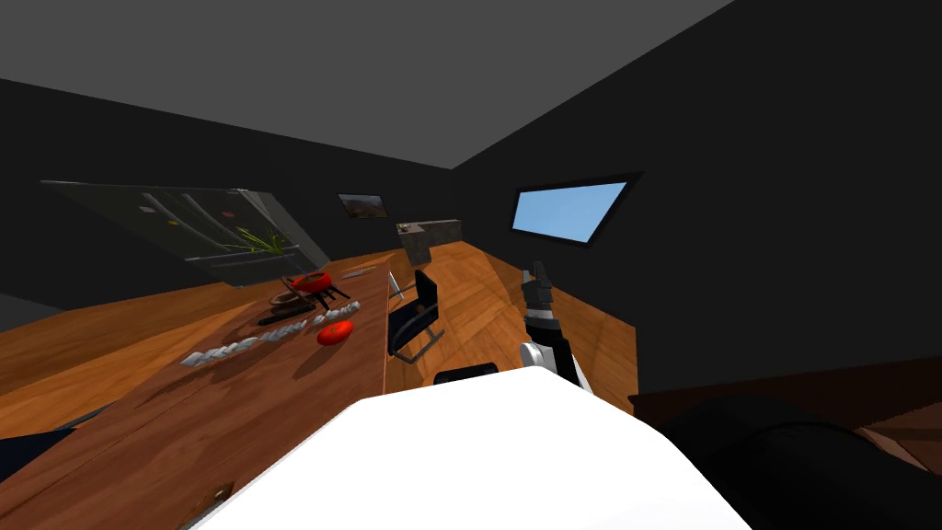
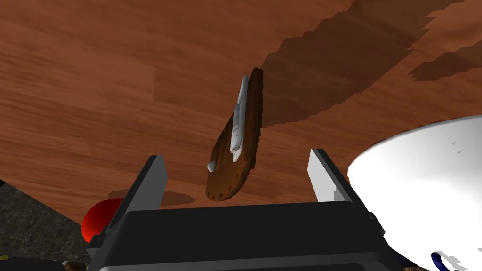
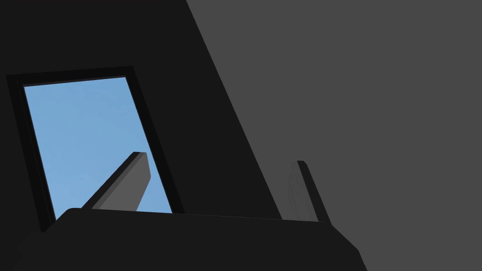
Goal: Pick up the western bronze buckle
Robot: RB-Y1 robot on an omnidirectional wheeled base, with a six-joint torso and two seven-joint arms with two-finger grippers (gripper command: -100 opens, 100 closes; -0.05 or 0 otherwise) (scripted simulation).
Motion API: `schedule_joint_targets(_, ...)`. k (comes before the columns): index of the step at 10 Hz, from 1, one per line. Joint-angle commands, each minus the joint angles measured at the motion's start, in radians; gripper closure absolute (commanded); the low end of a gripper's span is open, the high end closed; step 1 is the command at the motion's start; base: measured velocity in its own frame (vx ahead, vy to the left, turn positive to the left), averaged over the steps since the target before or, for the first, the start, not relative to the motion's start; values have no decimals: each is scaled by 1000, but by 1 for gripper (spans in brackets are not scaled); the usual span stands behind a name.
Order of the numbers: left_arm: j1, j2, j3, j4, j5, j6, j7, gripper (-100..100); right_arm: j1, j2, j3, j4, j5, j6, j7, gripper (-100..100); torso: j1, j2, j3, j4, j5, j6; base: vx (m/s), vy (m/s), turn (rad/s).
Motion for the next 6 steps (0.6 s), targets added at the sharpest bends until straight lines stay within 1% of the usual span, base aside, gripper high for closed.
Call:
schedule_joint_targets(1,-16,-32,1,16,0,17,-11,-100,0,0,0,0,0,0,0,0,0,0,0,0,0,0,-11,38,-101)
schedule_joint_targets(3,-19,-38,1,19,0,20,-14,-100,0,0,0,0,0,0,0,0,2,2,1,1,0,0,-16,41,-53)
schedule_joint_targets(4,-31,-64,1,32,0,34,-23,-100,0,0,0,0,0,0,0,0,1,2,1,1,0,0,-22,38,-91)
schedule_joint_targets(5,-30,-51,-1,35,-1,21,-17,-100,0,0,0,0,0,0,0,0,2,3,2,1,0,0,-12,22,-28)
schedule_joint_targets(6,-32,-53,-1,38,-1,20,-18,100,0,0,0,0,0,0,0,0,1,2,1,1,0,0,0,0,0)
